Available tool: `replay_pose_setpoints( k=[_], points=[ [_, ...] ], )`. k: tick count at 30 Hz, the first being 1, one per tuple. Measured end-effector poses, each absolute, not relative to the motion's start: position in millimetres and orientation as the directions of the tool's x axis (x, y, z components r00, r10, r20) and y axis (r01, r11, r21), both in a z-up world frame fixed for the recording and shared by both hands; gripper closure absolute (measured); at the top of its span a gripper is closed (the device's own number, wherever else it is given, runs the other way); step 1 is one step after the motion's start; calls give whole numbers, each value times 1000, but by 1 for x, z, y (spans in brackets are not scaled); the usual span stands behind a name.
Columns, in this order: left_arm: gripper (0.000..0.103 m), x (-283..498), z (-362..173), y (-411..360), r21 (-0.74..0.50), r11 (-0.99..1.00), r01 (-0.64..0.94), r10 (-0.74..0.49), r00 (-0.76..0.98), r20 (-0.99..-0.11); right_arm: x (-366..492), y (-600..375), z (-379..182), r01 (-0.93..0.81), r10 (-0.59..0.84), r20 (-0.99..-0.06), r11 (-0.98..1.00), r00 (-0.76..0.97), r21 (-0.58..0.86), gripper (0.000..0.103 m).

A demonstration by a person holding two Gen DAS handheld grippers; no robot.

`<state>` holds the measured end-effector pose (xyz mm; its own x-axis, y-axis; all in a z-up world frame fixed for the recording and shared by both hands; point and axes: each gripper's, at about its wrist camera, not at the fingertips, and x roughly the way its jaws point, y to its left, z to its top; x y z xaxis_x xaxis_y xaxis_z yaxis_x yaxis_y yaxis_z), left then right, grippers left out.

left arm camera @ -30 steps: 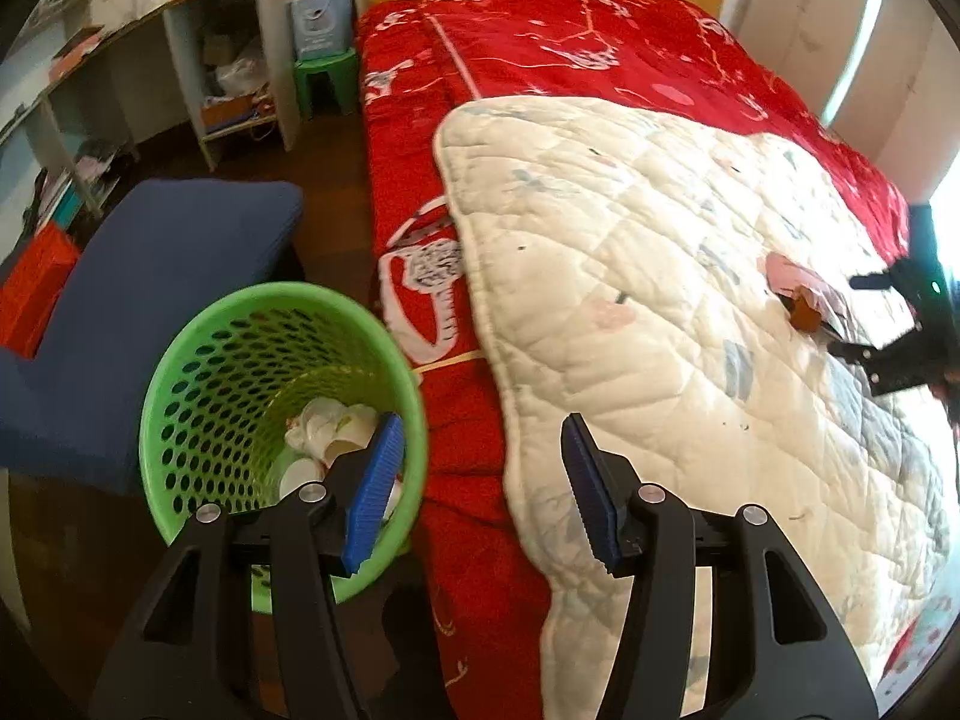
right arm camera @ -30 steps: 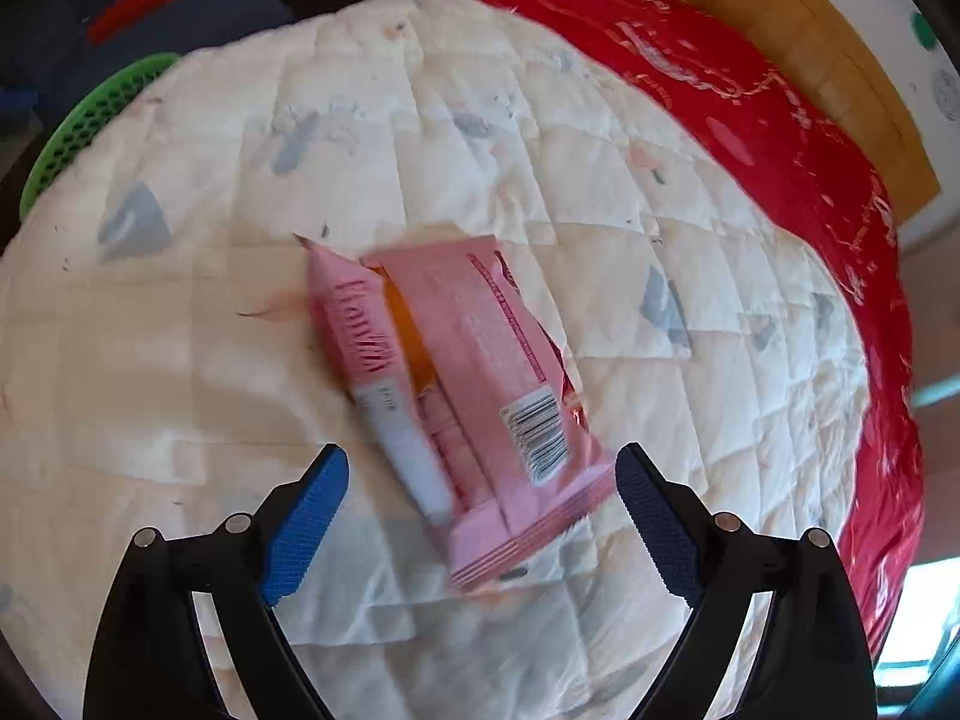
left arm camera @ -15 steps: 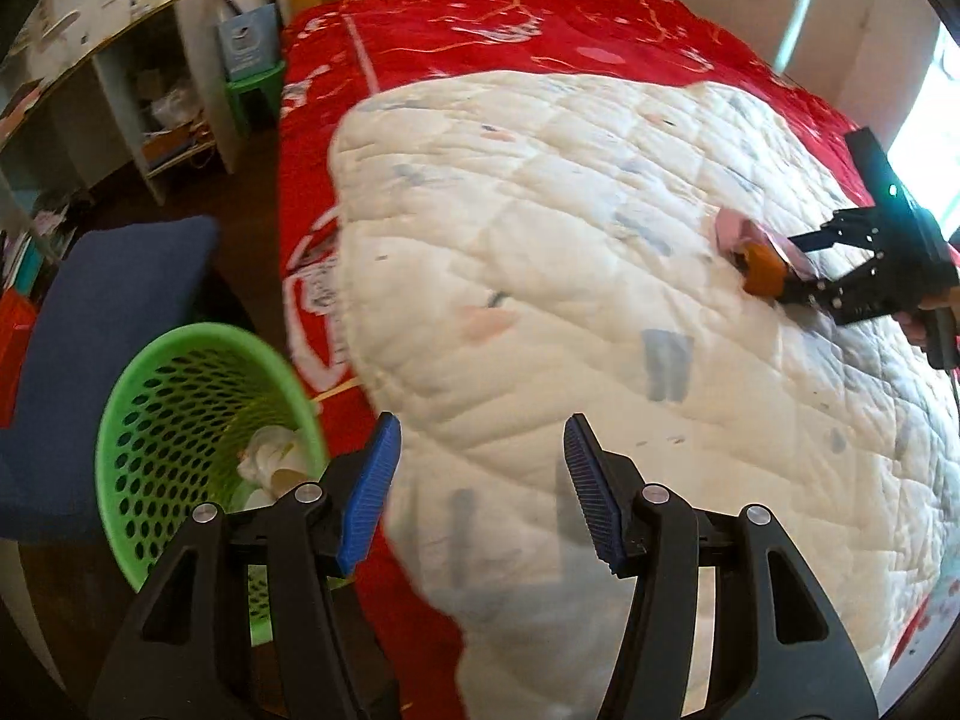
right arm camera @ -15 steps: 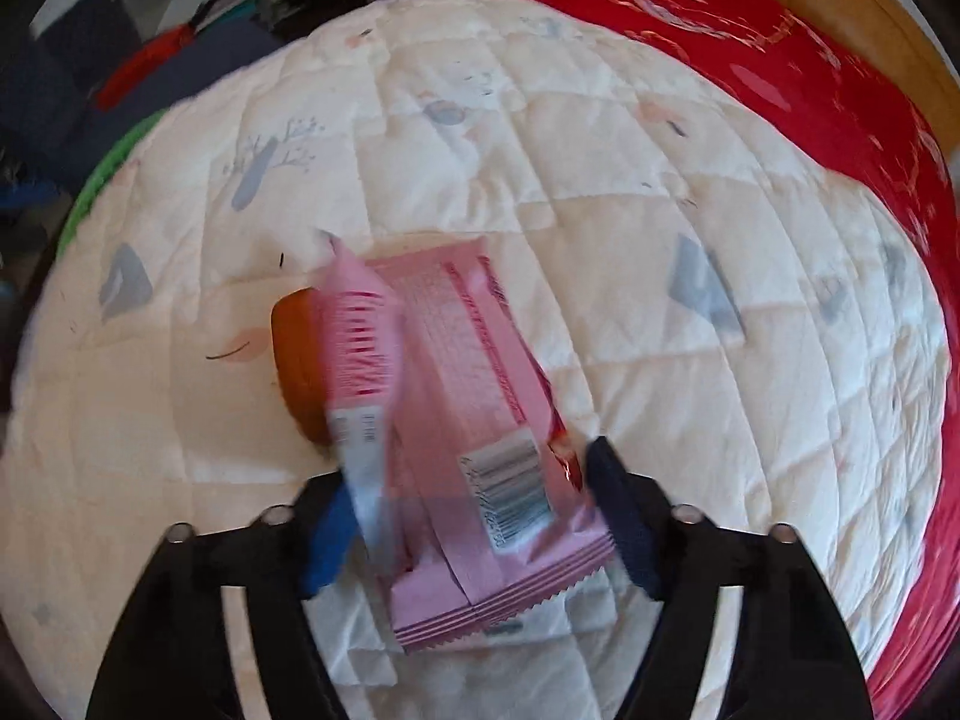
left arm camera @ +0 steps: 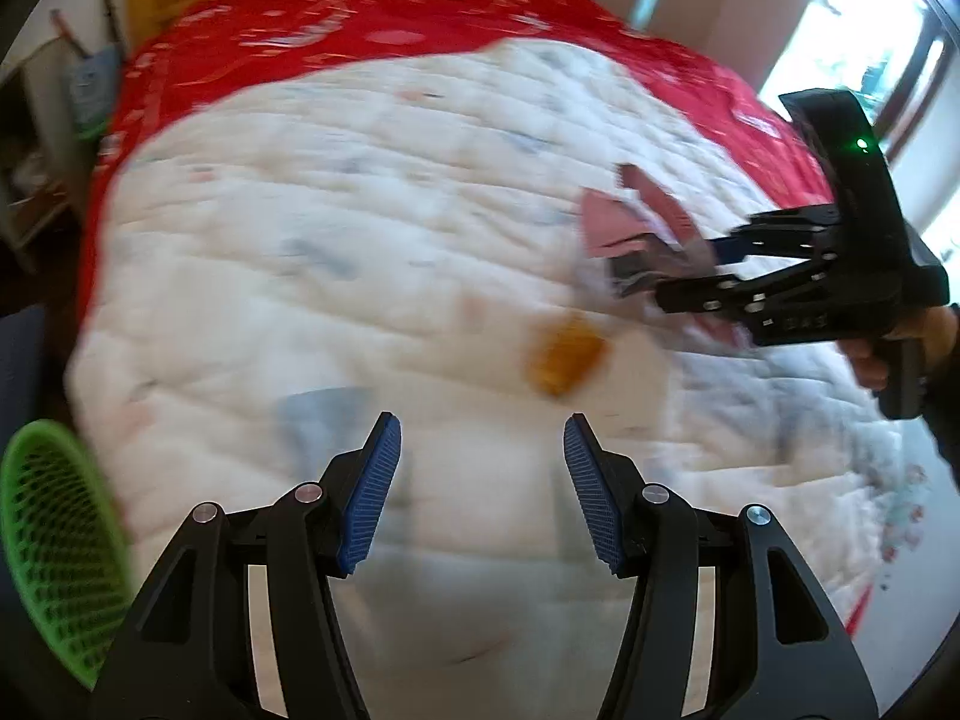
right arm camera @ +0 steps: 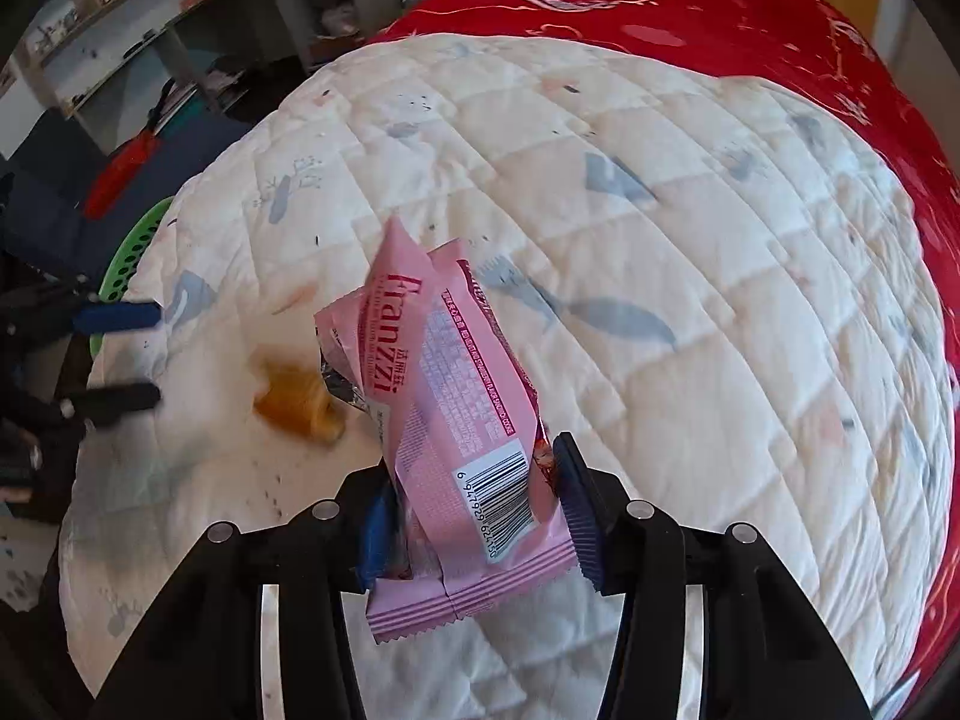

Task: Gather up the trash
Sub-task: 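Grasp the pink Franzzi wrapper with the right tool, then grasp the orange bread piece with the left tool while the right tool carries the wrapper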

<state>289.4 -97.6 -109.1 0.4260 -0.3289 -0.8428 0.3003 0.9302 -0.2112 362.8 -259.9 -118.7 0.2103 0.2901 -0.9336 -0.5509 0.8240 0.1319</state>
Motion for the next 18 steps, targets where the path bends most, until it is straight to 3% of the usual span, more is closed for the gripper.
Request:
replay_pose_setpoints(
  k=[15, 18],
  points=[
    [47, 333, -142, -151, -208, 920, 333, -331, 375, -866, 344, -294, -114, -413, 303, -915, 894, 266, 176, 56],
    [59, 332, -145, -155, -186, 923, 337, -317, 389, -865, 336, -299, -113, -383, 301, -912, 905, 277, 183, 56]
  ],
)
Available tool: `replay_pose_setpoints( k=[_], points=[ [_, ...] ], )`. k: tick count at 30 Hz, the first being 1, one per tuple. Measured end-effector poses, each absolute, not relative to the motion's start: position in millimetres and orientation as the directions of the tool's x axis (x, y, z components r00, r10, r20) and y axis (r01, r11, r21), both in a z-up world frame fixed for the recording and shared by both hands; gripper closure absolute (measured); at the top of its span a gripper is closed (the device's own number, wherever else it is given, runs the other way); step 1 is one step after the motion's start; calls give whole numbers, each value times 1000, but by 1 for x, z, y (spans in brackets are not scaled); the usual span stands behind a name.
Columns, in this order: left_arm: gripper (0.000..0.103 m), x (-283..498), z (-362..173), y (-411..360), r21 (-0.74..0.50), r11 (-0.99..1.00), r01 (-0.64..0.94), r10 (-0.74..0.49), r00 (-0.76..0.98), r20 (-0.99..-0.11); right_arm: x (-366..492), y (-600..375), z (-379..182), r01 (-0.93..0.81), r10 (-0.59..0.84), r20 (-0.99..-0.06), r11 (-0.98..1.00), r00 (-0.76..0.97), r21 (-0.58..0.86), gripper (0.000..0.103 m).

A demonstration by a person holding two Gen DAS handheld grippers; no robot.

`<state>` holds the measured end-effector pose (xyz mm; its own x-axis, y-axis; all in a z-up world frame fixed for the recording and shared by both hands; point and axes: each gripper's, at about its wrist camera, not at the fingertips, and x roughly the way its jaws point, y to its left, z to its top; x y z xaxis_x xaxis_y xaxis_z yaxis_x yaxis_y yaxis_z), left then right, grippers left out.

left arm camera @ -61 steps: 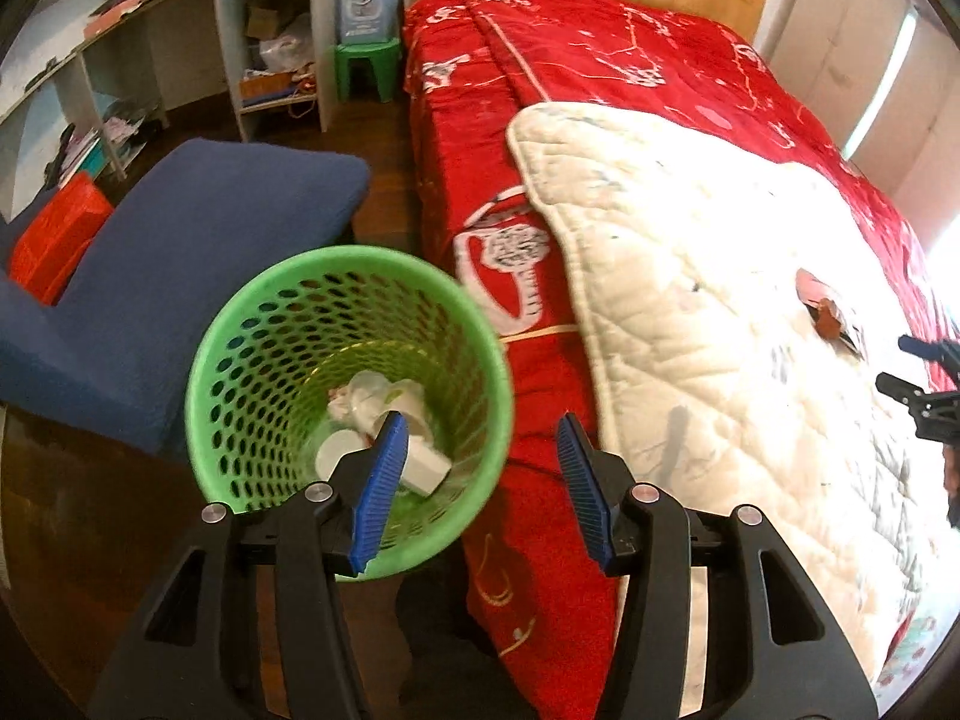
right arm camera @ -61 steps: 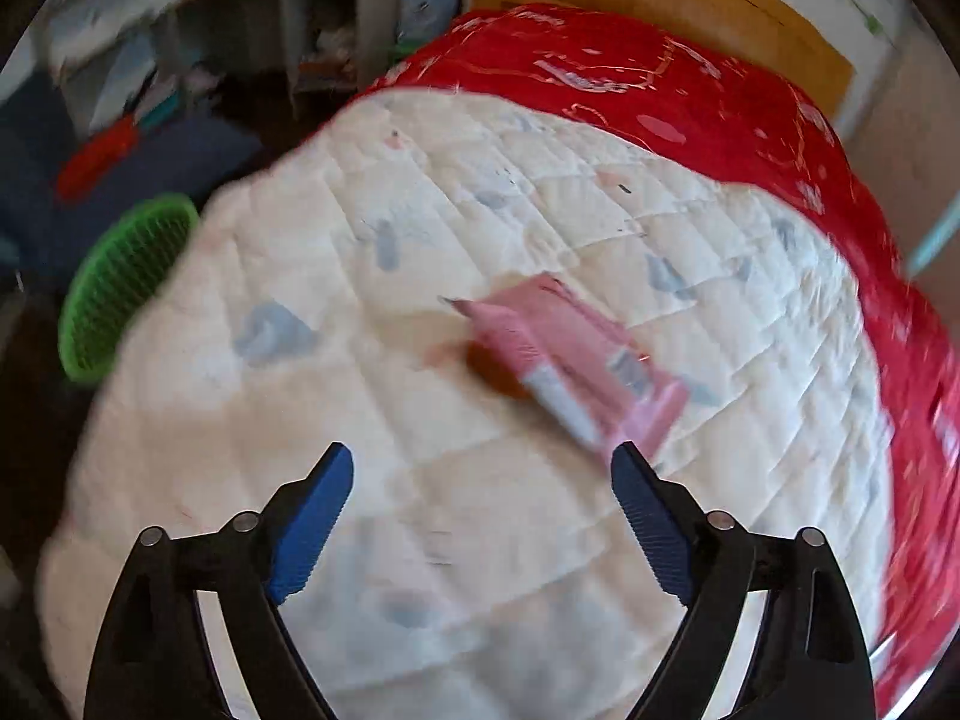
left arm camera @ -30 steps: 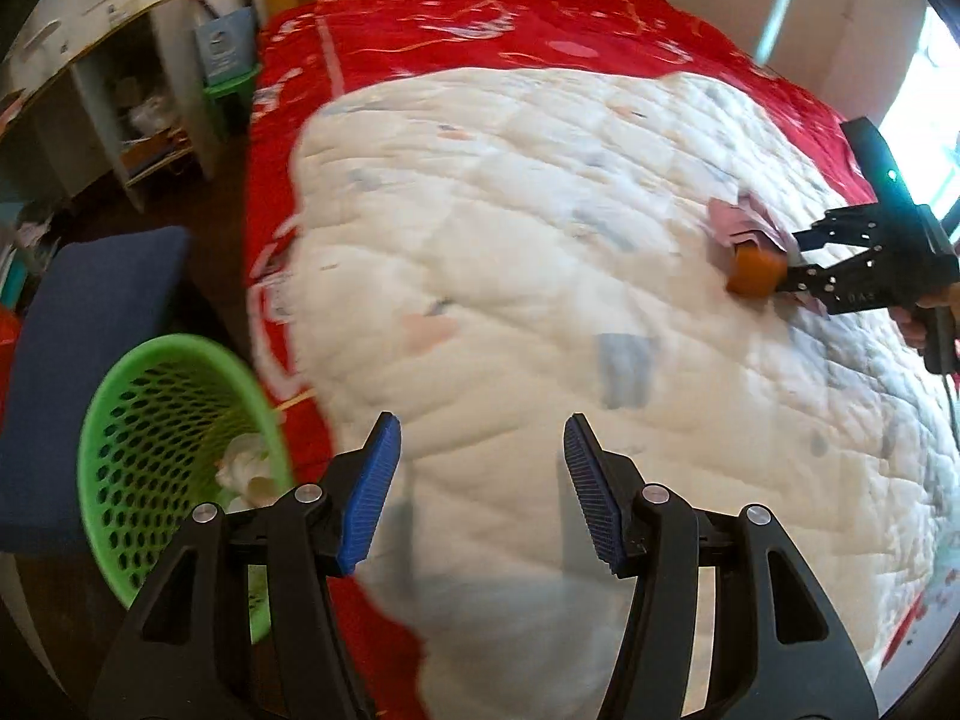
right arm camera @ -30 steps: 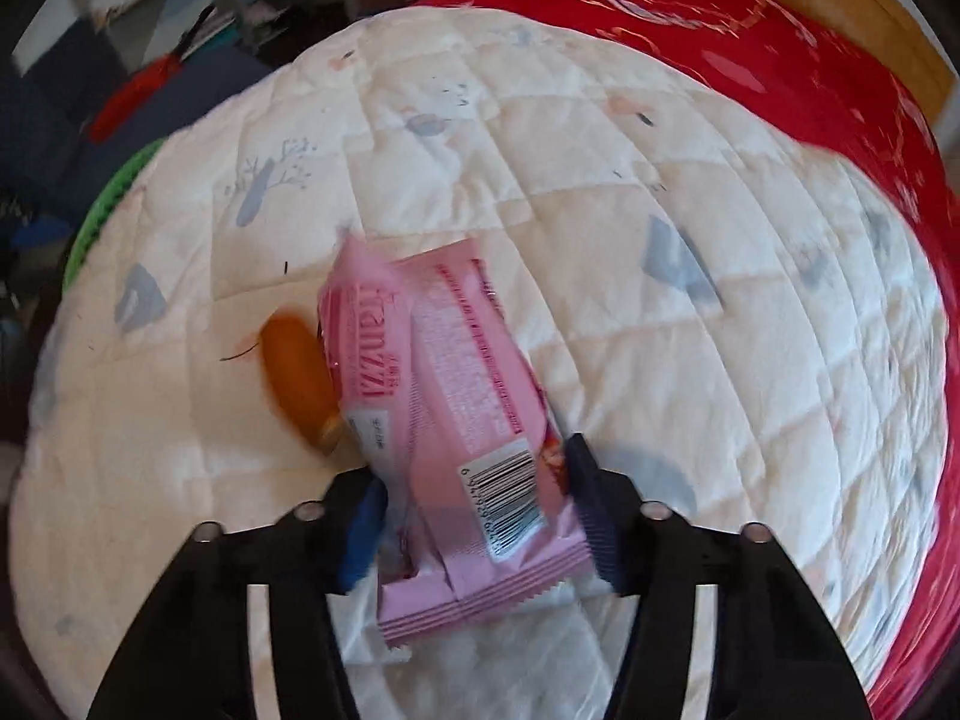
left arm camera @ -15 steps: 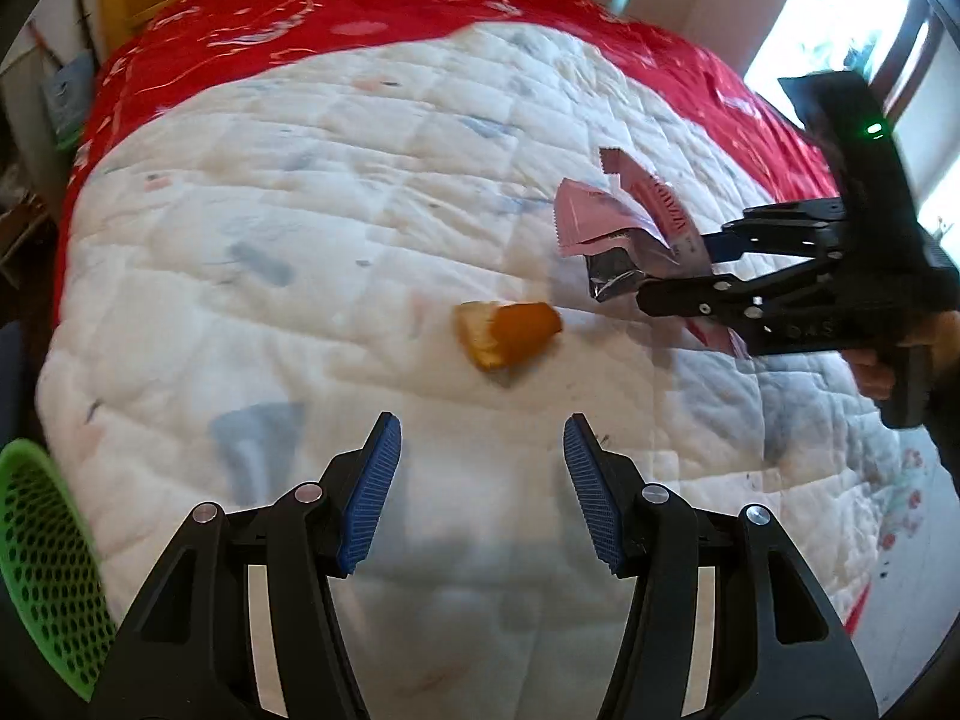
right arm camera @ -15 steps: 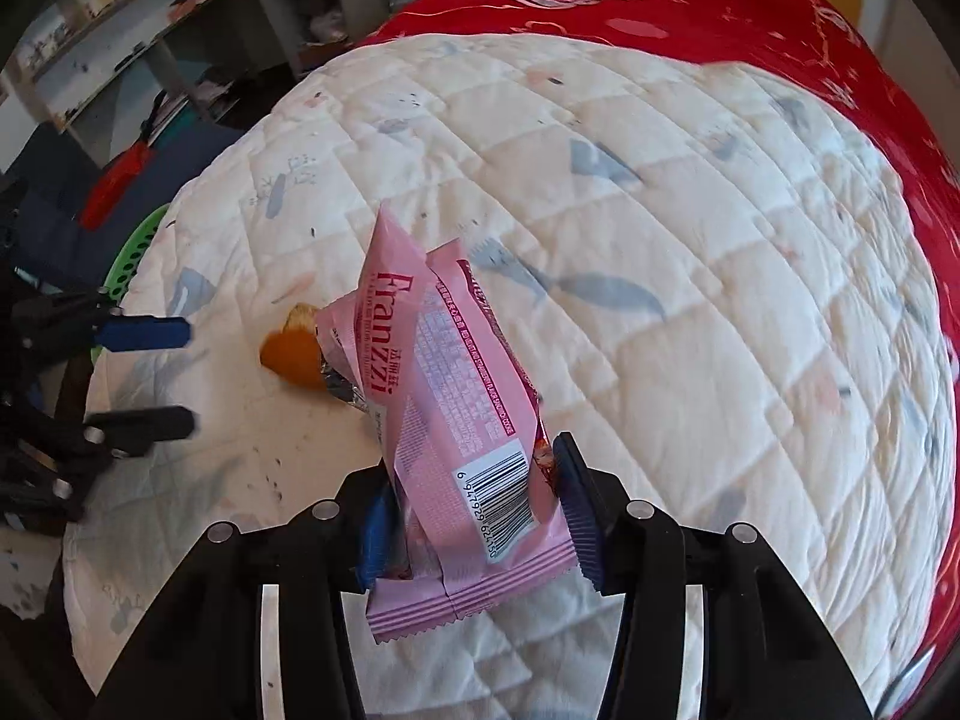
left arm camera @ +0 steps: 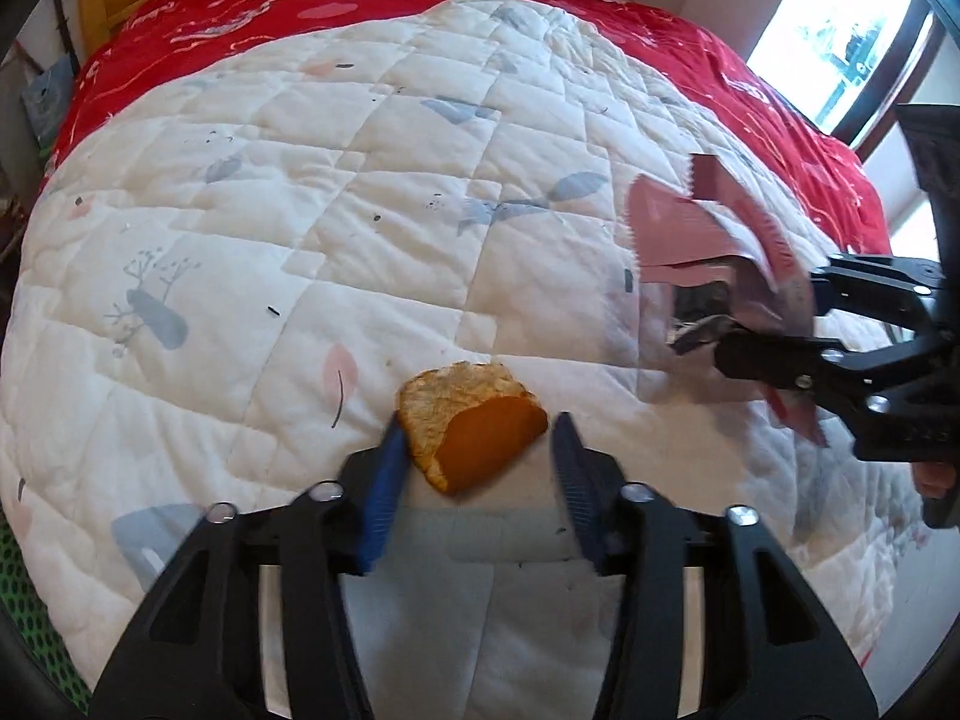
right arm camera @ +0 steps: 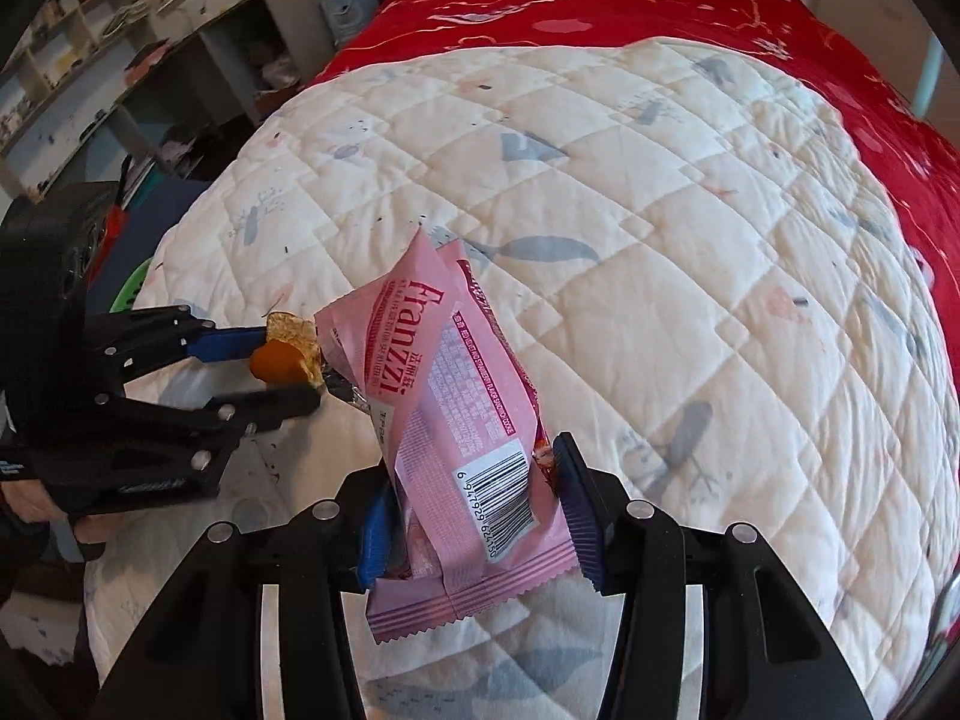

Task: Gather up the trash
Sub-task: 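Grasp the orange bread piece with the left tool while the right tool carries the wrapper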

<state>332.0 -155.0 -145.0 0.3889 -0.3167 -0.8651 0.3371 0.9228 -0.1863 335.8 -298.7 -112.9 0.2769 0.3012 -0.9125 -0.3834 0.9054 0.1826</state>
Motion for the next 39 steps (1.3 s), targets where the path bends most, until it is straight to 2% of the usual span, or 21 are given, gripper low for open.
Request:
replay_pose_setpoints(
  k=[2, 8, 23, 39],
  points=[
    [68, 328, -141, -153, -191, 919, 345, -328, 400, -856, 330, -299, -110, -377, 300, -910, 909, 288, 180, 56],
    [76, 309, -123, -138, -198, 924, 328, -334, 434, -837, 311, -288, -96, -363, 308, -894, 914, 325, 182, 56],
    [77, 215, -58, -32, -196, 954, 226, -292, 560, -775, 234, -200, -65, -379, 357, -855, 901, 376, 209, 56],
    [77, 134, -39, 88, -141, 990, 30, -128, 638, -760, 177, -102, -44, -460, 407, -832, 862, 377, 214, 54]
  ],
)
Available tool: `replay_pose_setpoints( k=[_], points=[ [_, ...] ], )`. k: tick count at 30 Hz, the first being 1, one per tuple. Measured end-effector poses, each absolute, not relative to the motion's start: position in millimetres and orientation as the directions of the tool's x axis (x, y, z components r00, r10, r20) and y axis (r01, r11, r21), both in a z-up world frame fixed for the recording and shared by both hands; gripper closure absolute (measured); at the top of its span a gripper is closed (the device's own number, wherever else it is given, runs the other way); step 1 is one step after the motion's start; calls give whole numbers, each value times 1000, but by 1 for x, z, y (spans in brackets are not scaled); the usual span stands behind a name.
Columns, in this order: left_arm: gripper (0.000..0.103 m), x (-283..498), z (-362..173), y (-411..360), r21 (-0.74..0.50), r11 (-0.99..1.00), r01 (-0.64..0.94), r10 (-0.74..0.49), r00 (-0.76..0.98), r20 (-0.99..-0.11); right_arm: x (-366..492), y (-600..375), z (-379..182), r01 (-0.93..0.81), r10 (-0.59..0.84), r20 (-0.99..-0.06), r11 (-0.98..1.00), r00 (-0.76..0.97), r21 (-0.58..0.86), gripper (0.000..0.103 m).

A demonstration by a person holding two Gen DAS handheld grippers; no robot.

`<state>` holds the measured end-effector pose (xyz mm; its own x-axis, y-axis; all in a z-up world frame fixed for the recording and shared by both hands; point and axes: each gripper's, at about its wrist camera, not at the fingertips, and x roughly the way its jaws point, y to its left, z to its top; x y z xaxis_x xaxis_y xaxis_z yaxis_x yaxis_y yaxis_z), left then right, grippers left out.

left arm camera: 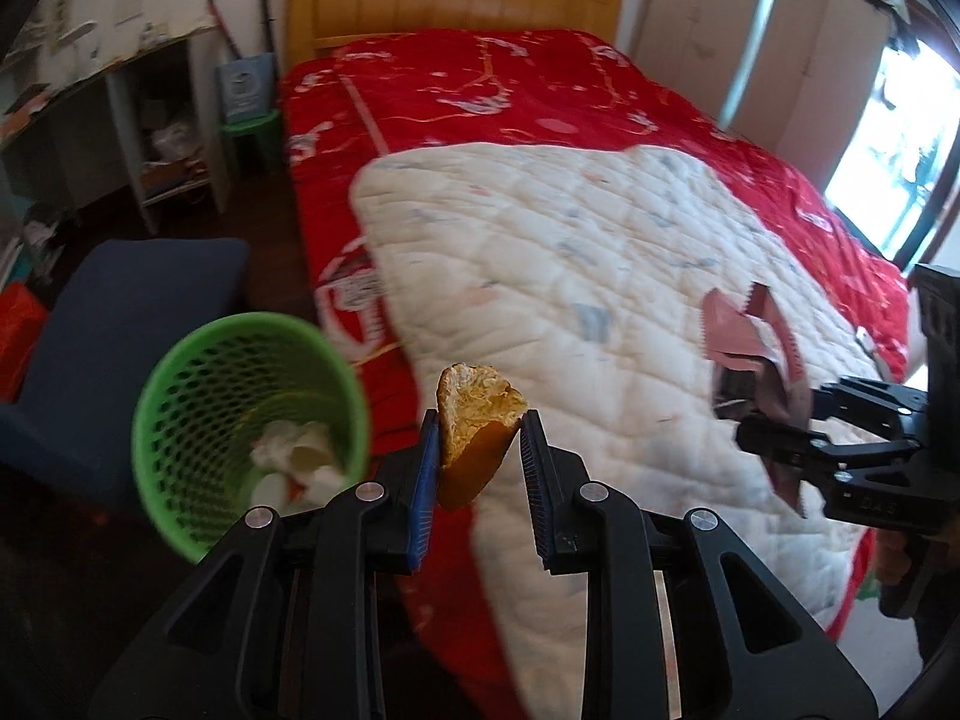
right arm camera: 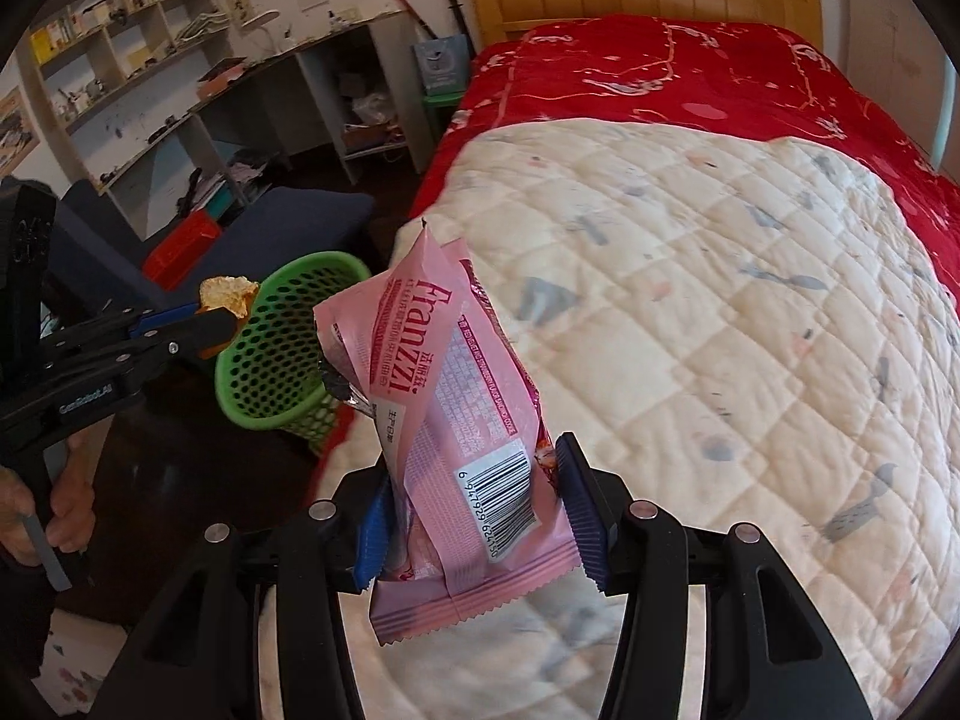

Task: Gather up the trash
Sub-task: 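Grasp the orange bread piece with the left tool while the right tool carries the wrapper, then drop the bread into the basket with the left tool while the right tool drops the wrapper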

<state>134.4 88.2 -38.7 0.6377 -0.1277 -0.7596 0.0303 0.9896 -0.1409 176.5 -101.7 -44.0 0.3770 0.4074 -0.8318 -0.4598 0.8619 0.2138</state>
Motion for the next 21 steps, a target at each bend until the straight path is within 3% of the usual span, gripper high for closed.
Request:
replay_pose_setpoints(
  k=[21],
  points=[
    [77, 117, -73, 209, -154, 966, -208, 2, 600, -800, 168, 27, -43, -574, 469, -827, 786, 310, 231, 52]
  ],
)
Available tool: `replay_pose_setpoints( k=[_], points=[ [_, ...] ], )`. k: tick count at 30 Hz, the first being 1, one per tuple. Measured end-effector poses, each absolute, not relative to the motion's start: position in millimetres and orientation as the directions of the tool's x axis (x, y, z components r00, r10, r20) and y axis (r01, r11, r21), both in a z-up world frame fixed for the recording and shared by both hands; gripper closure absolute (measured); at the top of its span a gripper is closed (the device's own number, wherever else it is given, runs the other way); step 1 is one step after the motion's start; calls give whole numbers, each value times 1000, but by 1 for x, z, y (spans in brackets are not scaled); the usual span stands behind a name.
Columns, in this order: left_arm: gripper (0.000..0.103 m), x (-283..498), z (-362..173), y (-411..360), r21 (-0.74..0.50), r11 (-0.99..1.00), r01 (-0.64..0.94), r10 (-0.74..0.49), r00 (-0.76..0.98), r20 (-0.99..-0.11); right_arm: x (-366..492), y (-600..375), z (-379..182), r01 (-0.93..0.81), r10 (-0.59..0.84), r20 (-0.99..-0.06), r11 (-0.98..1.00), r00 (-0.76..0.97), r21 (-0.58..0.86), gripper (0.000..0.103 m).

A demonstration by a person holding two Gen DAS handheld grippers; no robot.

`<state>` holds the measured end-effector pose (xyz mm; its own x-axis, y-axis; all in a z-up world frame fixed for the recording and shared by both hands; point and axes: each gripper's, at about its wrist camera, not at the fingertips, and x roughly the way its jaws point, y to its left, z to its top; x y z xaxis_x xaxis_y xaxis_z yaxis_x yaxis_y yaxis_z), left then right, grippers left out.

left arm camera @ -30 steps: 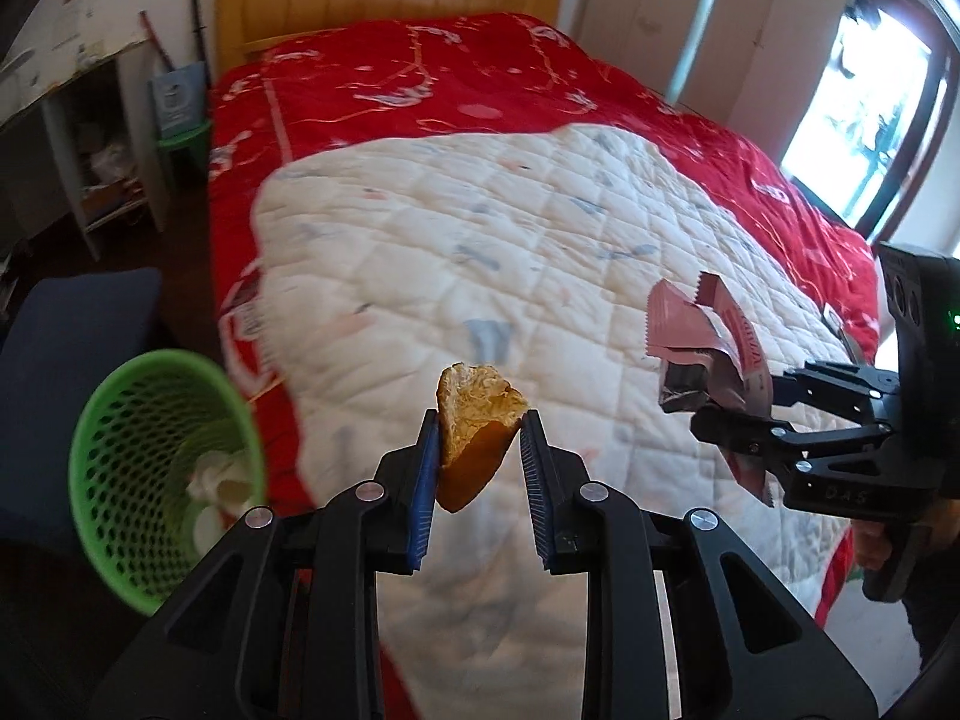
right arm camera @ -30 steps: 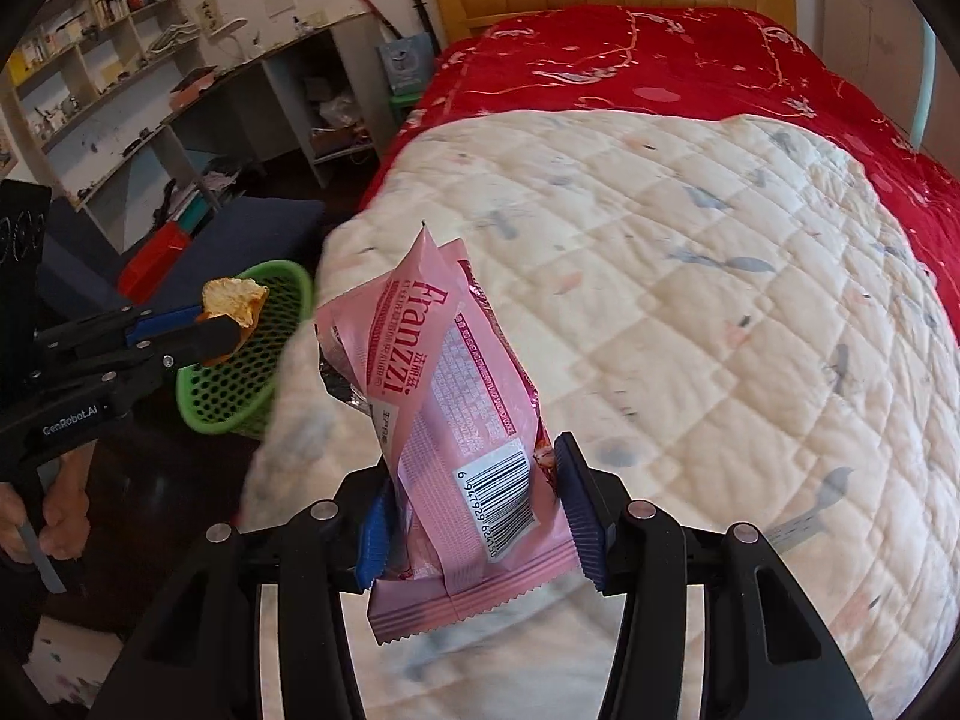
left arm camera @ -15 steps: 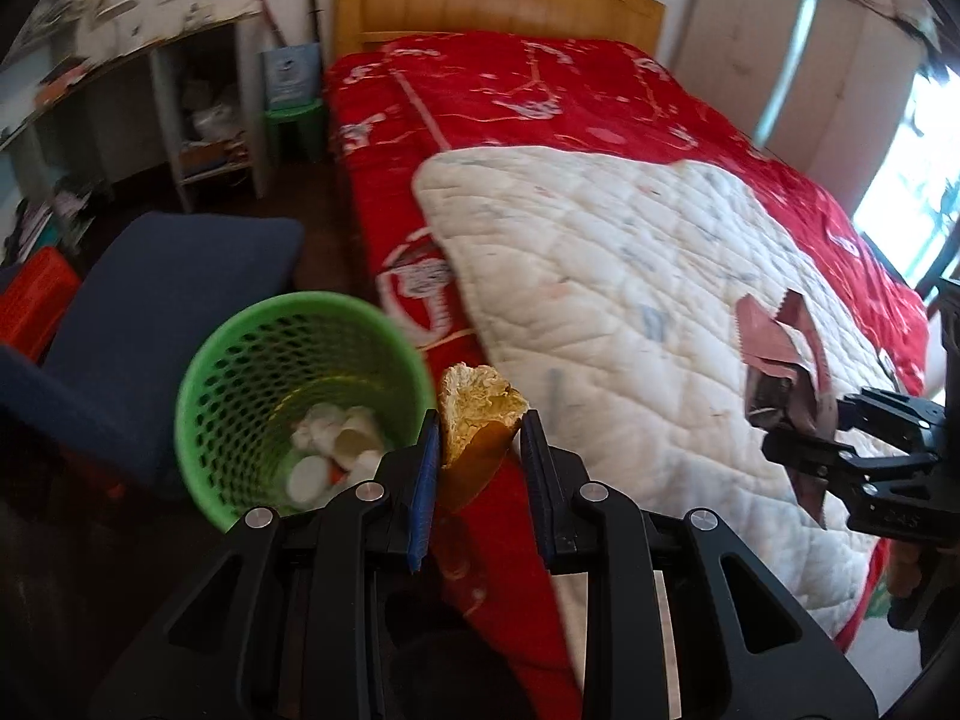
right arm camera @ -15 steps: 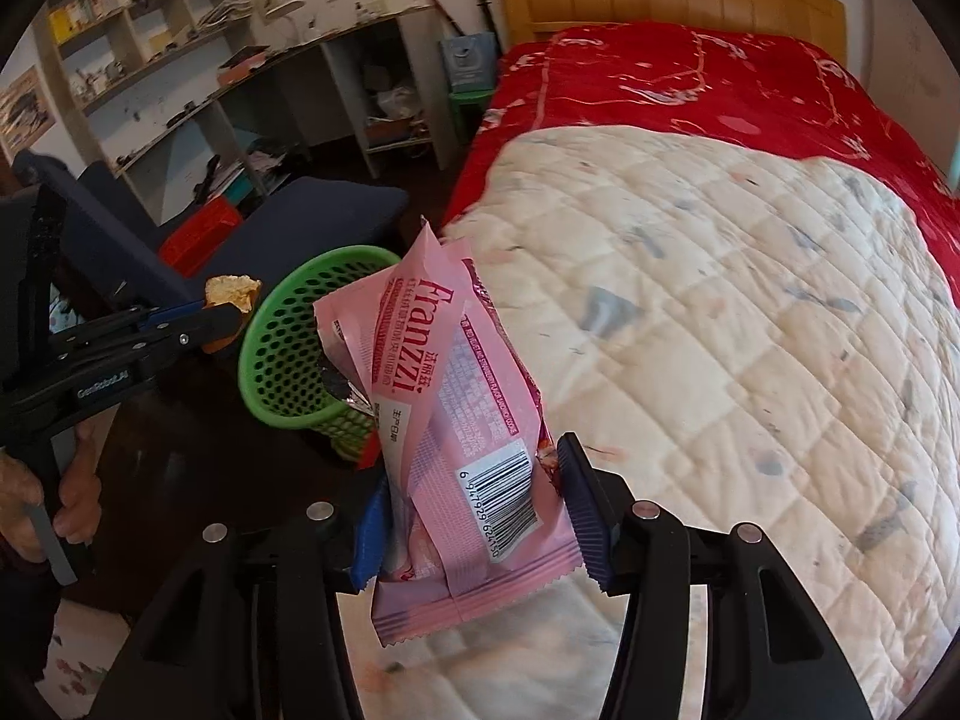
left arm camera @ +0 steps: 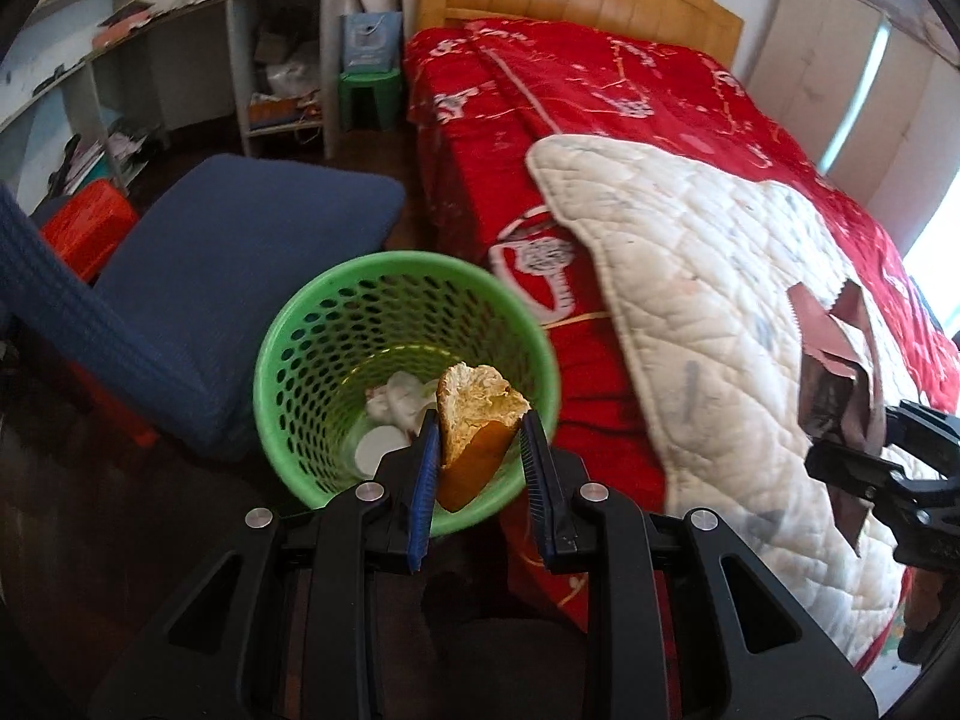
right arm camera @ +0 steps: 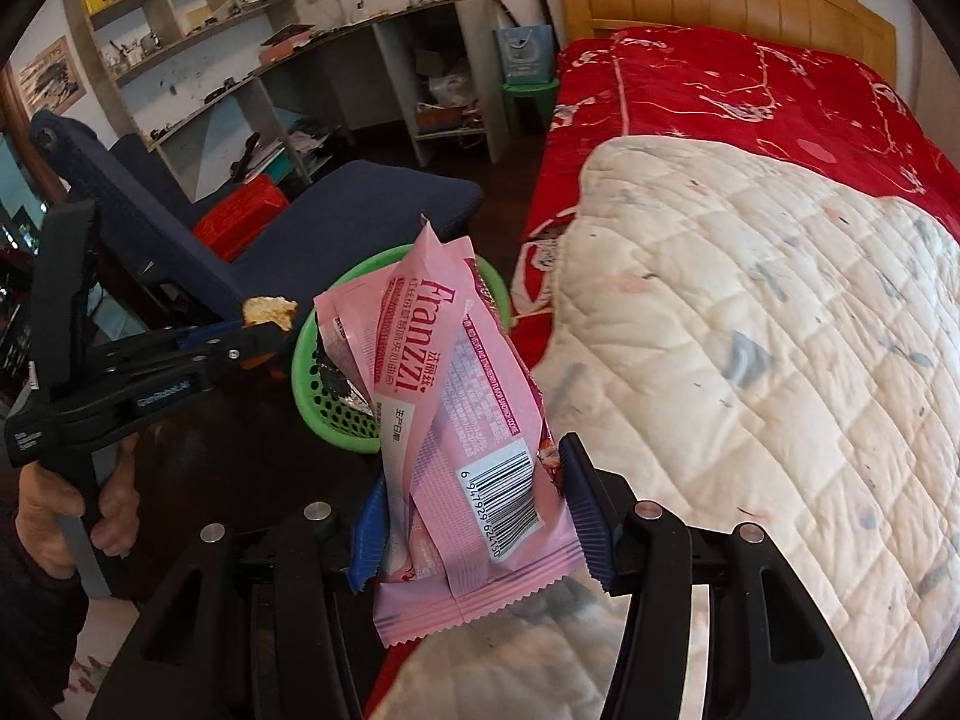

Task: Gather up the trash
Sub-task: 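Drop the bread into the basket with the left tool while the right tool drops the wrapper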

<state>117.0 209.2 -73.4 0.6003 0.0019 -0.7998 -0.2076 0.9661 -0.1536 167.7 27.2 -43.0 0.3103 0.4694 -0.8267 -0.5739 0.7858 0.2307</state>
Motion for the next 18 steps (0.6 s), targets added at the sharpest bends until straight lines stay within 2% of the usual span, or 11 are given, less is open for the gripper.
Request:
replay_pose_setpoints(
  k=[18],
  points=[
    [74, 131, -102, 253, -148, 946, -289, 39, 552, -833, 179, 76, -57, -592, 470, -842, 769, 266, 243, 51]
  ],
)
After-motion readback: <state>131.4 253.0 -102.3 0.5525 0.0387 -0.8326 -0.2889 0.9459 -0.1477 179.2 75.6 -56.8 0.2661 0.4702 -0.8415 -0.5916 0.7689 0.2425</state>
